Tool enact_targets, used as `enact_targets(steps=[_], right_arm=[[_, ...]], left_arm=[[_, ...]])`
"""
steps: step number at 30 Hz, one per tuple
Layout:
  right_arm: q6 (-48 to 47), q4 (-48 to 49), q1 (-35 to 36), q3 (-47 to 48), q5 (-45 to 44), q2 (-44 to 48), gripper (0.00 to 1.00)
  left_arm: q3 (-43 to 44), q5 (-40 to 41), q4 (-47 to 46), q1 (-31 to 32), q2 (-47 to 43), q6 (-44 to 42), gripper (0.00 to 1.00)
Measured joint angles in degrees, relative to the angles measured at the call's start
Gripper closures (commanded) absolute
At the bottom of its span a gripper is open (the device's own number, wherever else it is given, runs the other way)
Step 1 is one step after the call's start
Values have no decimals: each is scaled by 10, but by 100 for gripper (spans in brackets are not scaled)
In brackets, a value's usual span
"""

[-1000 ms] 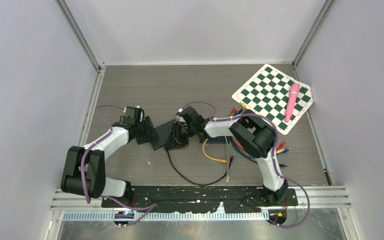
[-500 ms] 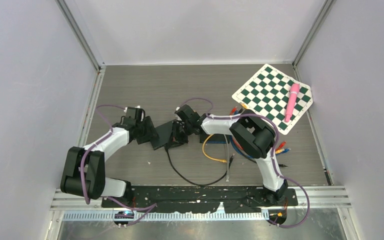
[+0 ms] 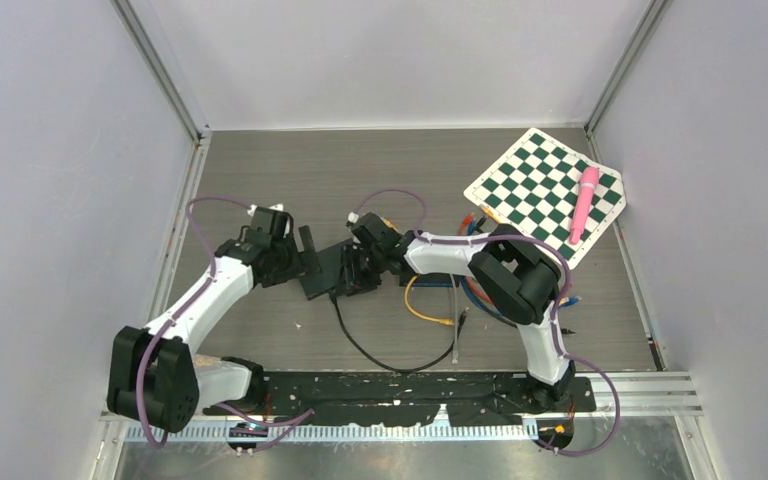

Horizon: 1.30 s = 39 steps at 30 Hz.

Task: Pull the plug from the switch port
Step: Pull the connector from the switch port.

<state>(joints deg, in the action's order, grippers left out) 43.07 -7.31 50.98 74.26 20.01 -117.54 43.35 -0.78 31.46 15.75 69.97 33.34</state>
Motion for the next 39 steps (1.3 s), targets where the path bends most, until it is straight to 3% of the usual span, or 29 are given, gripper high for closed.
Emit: enact_targets(steps=[4,9,15,17,20,23,32,38,39], right_arm=[[-9,3,4,-4,-8,7,55],[-15,11,15,-3,-11,7,51],[-38,-5,45,10,-29,7,49],[-47,-25,52,24,-41,5,56],[-64,-60,60,60,-66,-10,81],[-73,-82,60,76,-84,-22,93],[-97,-43,40,2,-47,22,95],[-103,-9,2,-46,45,26,95],[-104,-8,-2,-48,53,26,90]], left_arm=[[29,48,35,0,-1,-11,14],[37,103,74,0,-1,-28,3],[45,149,113,-3,-20,-40,0],[49,154,116,-4,-27,-45,0],[52,153,118,-5,-30,-65,0],[56,150,122,-5,-27,-84,0],[61,90,113,19,-2,-113,1],[5,72,59,86,-1,-22,1],[-10,70,52,96,-1,-3,2]])
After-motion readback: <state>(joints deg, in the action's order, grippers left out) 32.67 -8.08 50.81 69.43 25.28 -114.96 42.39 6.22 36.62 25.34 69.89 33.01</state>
